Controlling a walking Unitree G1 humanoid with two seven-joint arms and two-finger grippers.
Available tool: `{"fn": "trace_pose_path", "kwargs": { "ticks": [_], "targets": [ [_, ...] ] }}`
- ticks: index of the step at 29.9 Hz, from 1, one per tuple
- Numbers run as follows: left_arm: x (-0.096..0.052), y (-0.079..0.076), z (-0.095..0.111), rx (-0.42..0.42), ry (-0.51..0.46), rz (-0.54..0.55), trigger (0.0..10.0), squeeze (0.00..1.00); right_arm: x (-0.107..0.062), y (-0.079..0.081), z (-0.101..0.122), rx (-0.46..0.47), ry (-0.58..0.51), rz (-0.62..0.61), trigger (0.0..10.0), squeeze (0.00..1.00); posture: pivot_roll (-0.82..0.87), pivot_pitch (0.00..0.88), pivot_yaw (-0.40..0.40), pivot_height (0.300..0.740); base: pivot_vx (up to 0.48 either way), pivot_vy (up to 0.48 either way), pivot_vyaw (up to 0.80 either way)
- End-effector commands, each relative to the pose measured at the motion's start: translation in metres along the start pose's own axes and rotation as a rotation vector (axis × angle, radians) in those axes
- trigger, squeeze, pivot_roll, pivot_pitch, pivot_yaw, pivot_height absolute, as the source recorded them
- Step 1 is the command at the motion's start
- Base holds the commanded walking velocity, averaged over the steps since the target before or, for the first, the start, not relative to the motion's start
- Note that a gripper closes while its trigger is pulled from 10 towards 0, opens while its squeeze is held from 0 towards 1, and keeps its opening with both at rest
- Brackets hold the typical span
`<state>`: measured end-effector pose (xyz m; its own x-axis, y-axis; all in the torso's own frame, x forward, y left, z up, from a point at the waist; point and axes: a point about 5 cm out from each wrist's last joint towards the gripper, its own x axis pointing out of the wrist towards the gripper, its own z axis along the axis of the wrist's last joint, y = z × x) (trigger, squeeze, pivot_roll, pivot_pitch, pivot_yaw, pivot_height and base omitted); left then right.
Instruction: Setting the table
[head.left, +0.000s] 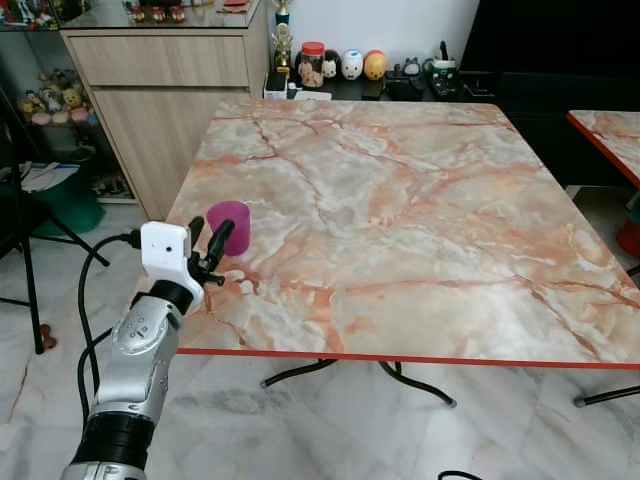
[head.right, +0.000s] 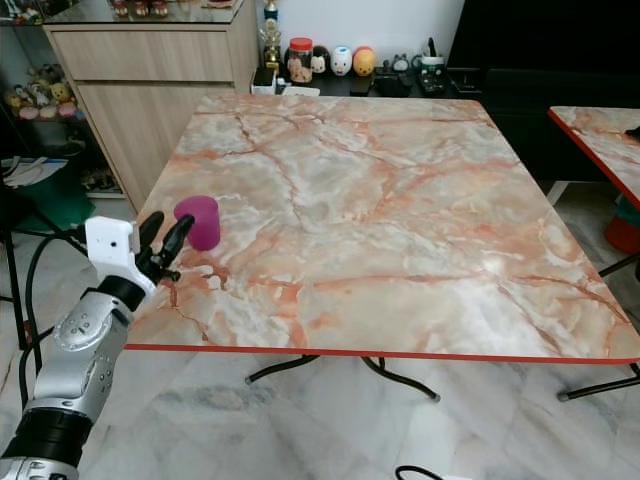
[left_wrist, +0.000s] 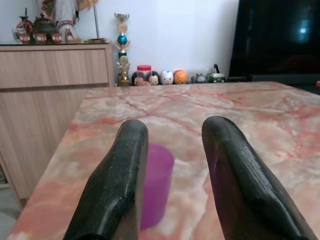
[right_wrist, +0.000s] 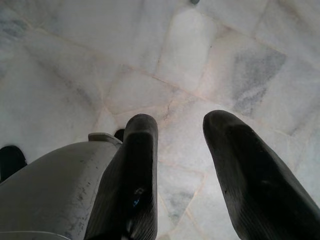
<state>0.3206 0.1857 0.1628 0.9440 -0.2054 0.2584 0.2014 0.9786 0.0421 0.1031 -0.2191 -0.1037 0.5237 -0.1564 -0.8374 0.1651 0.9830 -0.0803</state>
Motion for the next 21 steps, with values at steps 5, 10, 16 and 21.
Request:
{"fn": "trace_pose_path", "kwargs": {
  "ticks": [5, 10, 16, 21],
  "targets": [
    [0.001, 0.001, 0.004, -0.019, -0.004, 0.031, 10.0, 0.00, -0.001, -0.001, -0.001, 0.001, -0.002, -0.001, 10.0, 0.00, 0.02, 0.000, -0.009, 0.736, 0.107, 0.000, 0.00],
    [0.005, 0.009, 0.011, 0.013, -0.013, 0.054, 10.0, 0.00, -0.001, -0.001, -0.004, 0.000, 0.003, 0.001, 10.0, 0.00, 0.02, 0.000, -0.003, 0.736, 0.275, 0.000, 0.00],
    [0.010, 0.016, 0.018, 0.033, -0.033, 0.080, 10.0, 0.00, -0.002, 0.000, -0.007, -0.001, 0.014, 0.006, 10.0, 0.00, 0.02, 0.000, -0.002, 0.736, 0.287, 0.000, 0.00],
    [0.011, 0.014, 0.020, 0.032, -0.040, 0.079, 10.0, 0.00, -0.002, 0.000, -0.006, 0.000, 0.016, 0.008, 10.0, 0.00, 0.02, 0.000, -0.005, 0.736, 0.287, 0.000, 0.00]
  ]
}}
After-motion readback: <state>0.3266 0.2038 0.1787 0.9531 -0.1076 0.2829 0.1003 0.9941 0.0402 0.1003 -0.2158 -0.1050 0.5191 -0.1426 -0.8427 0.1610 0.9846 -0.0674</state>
